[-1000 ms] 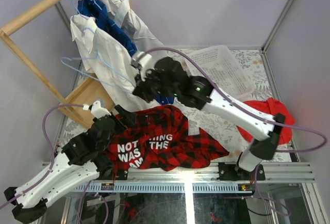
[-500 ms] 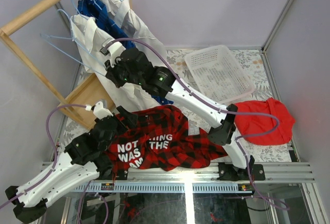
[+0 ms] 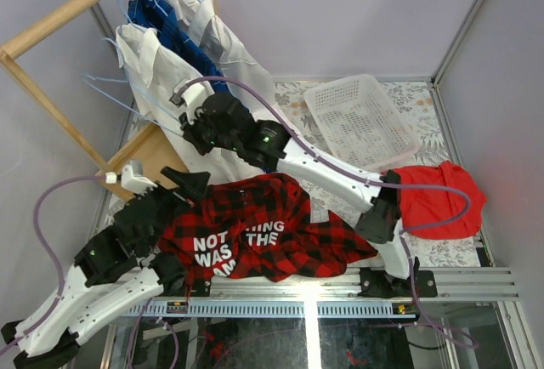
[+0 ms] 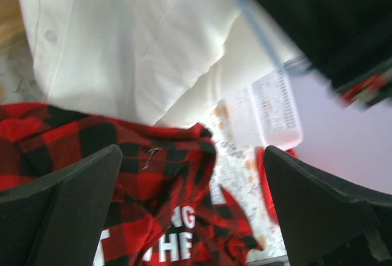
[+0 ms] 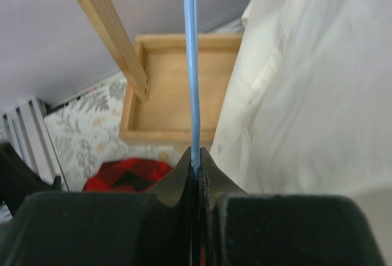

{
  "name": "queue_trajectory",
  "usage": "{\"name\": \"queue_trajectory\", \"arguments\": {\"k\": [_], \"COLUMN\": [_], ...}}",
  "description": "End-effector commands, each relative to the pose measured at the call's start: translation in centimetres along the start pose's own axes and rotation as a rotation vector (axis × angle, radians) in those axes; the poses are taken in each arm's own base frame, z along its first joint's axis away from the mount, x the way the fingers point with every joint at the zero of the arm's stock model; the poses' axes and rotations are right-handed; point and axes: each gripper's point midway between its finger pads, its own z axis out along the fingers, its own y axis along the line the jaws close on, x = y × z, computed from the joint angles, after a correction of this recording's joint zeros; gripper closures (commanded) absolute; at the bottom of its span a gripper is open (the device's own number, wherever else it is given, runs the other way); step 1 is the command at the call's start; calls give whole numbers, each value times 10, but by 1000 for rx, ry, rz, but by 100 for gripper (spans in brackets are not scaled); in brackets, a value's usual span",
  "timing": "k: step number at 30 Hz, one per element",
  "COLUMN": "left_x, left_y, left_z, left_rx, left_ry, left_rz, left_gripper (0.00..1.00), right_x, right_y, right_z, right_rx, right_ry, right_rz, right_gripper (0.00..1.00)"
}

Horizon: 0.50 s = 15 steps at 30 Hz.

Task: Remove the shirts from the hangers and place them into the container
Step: Place the hanger at the clothesline.

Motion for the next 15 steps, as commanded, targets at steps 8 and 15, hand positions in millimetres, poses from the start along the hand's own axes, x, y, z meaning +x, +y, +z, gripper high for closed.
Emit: {"name": "queue_trajectory", "arguments": {"k": [8, 15], "left_x": [-80, -91], "left_y": [-35, -83], "left_z": [-25, -30], "left_rx": [60, 294], "left_ry": [-232, -239], "left_rz": [-261, -429], "left_gripper": [14, 15], "right_x": [-47, -35], "right_y": [12, 11], "right_z": [-122, -147], "right_rx": [-67, -70], "right_ry": [-192, -213], "right_rz": [62, 115], "right_gripper": [100, 100]}}
